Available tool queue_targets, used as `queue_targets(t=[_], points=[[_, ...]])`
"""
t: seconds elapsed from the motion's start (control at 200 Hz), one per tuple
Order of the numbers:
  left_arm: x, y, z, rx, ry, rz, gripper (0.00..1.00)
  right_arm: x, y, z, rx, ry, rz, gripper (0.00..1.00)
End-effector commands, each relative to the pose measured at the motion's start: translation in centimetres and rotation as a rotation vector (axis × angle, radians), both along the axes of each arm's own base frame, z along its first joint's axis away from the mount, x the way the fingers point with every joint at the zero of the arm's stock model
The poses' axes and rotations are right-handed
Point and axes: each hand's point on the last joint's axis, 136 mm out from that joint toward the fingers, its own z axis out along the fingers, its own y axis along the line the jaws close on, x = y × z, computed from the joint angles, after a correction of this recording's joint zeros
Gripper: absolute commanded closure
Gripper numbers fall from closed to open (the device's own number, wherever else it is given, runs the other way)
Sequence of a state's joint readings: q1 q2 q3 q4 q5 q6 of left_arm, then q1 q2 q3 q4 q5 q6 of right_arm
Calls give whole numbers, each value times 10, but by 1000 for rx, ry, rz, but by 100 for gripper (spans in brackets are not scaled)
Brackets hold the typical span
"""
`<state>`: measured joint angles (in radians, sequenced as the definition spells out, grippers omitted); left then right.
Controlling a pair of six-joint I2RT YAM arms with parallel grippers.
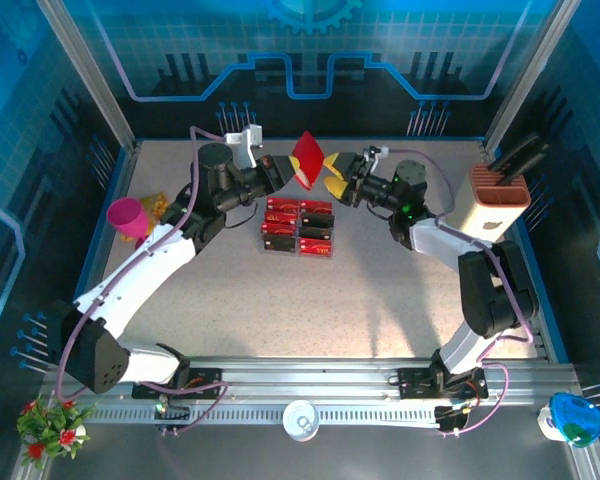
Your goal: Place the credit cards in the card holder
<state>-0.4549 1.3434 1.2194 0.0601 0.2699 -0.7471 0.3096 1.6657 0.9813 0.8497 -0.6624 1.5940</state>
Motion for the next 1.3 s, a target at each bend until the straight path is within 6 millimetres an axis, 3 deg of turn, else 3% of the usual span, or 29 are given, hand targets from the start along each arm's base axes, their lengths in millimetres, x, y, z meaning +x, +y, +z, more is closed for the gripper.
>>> queue_targets(t=[0.0,0.17,0.45,0.54,0.615,0.66,0.69,0.705,0.835,0.981,1.296], points=[[-8,4,25,-56,-75,32,100,-6,10,33,89,-83,35,31],[-10,0,16,-64,-56,43,100,-8,15,47,139,-106,68,41],[-10,-4,-1,-57,1,61,100,-6,17,72,248,-140,117,100],[-11,-2,-5,-25,23,68,99,-8,12,73,212,-153,127,100],[-13,6,-7,11,47,105,51,-7,0,76,155,-162,111,100],[-14,13,-7,29,61,134,28,-7,-10,79,102,-171,103,100],[-16,17,-6,41,66,149,6,-7,-16,80,61,-177,96,100],[-17,19,-5,46,68,154,1,-7,-19,80,42,-181,94,100],[-27,32,4,100,102,189,1,-23,-39,81,-223,-256,93,100],[-34,38,15,110,159,194,1,-53,-52,66,-639,-382,99,100],[-43,24,31,3,323,94,1,-89,-72,37,-1327,-718,-8,100]])
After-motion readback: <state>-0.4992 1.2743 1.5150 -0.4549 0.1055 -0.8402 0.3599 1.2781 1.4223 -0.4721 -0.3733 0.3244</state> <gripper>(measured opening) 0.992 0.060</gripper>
